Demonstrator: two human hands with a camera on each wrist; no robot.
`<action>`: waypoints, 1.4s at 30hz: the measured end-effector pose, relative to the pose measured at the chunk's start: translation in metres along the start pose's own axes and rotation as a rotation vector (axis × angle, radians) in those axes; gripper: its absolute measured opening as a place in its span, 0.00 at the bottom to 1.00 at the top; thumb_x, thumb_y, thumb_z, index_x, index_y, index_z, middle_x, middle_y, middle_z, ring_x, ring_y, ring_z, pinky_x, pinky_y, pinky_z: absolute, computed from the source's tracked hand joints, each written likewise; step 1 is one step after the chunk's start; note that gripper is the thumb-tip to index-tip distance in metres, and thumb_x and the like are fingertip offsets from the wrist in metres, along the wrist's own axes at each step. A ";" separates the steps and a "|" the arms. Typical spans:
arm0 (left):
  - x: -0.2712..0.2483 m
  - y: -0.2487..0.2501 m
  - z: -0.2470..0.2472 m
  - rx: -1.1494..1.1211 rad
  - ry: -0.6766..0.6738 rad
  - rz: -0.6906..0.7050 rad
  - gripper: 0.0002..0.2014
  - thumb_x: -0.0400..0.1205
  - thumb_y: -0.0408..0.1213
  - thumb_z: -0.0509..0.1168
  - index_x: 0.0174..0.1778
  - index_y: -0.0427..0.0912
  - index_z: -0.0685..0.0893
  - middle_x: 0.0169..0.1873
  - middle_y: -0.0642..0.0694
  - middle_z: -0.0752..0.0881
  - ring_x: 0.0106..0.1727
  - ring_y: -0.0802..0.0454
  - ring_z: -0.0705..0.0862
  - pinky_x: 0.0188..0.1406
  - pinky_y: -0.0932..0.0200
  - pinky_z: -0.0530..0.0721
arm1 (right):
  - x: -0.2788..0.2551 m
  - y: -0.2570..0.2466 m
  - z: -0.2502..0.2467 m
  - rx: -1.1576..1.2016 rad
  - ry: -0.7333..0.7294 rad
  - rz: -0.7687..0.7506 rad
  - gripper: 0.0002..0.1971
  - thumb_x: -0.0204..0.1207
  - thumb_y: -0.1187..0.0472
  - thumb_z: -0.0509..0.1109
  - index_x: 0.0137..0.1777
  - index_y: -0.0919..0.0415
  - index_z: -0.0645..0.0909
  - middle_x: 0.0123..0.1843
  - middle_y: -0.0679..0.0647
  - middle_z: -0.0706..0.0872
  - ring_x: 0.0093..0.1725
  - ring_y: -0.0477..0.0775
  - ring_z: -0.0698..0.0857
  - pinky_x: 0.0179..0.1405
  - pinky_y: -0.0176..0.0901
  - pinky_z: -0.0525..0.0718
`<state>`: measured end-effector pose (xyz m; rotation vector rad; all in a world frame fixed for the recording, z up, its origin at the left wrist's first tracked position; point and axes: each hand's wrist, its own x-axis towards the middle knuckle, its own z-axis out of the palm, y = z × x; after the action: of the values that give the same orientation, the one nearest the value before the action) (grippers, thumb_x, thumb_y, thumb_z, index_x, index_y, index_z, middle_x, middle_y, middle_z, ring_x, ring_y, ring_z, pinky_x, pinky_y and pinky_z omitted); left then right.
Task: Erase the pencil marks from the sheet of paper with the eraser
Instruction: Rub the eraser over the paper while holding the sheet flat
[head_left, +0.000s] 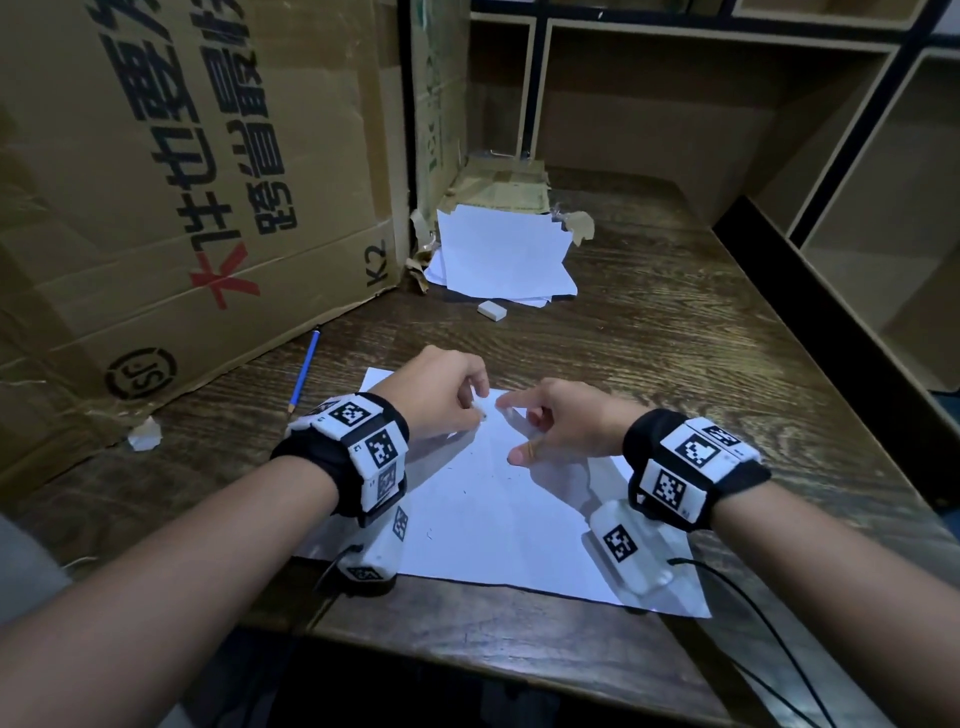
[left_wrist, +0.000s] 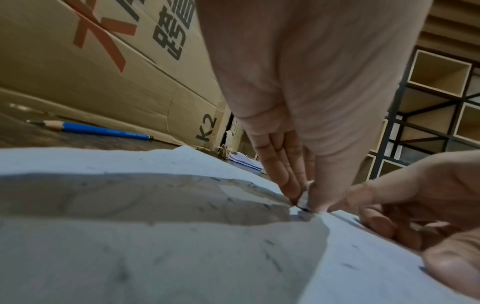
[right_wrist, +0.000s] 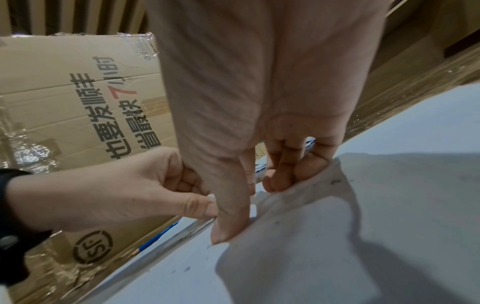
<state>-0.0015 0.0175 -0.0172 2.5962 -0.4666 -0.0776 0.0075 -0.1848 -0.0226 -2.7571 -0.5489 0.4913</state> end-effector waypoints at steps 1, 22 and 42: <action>0.000 0.000 0.000 0.007 -0.003 0.001 0.05 0.79 0.38 0.75 0.48 0.49 0.87 0.38 0.52 0.87 0.43 0.56 0.86 0.44 0.59 0.86 | -0.001 -0.002 -0.001 -0.005 -0.010 -0.001 0.37 0.72 0.40 0.78 0.81 0.37 0.70 0.39 0.42 0.73 0.37 0.44 0.75 0.42 0.41 0.75; -0.001 0.006 -0.005 0.158 -0.044 0.028 0.04 0.78 0.37 0.71 0.46 0.47 0.90 0.36 0.55 0.85 0.43 0.52 0.87 0.42 0.55 0.88 | -0.009 -0.010 -0.003 -0.089 -0.107 -0.028 0.37 0.73 0.33 0.73 0.80 0.37 0.66 0.59 0.51 0.68 0.60 0.55 0.75 0.61 0.46 0.77; -0.009 0.008 -0.008 0.136 -0.117 0.073 0.03 0.76 0.35 0.73 0.43 0.46 0.92 0.35 0.55 0.89 0.40 0.58 0.88 0.41 0.58 0.89 | -0.006 -0.010 -0.001 -0.058 -0.122 -0.009 0.40 0.73 0.33 0.74 0.82 0.28 0.60 0.53 0.45 0.66 0.59 0.52 0.74 0.64 0.49 0.79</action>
<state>-0.0114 0.0176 -0.0062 2.7148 -0.6279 -0.1791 -0.0011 -0.1784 -0.0168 -2.7912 -0.6128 0.6544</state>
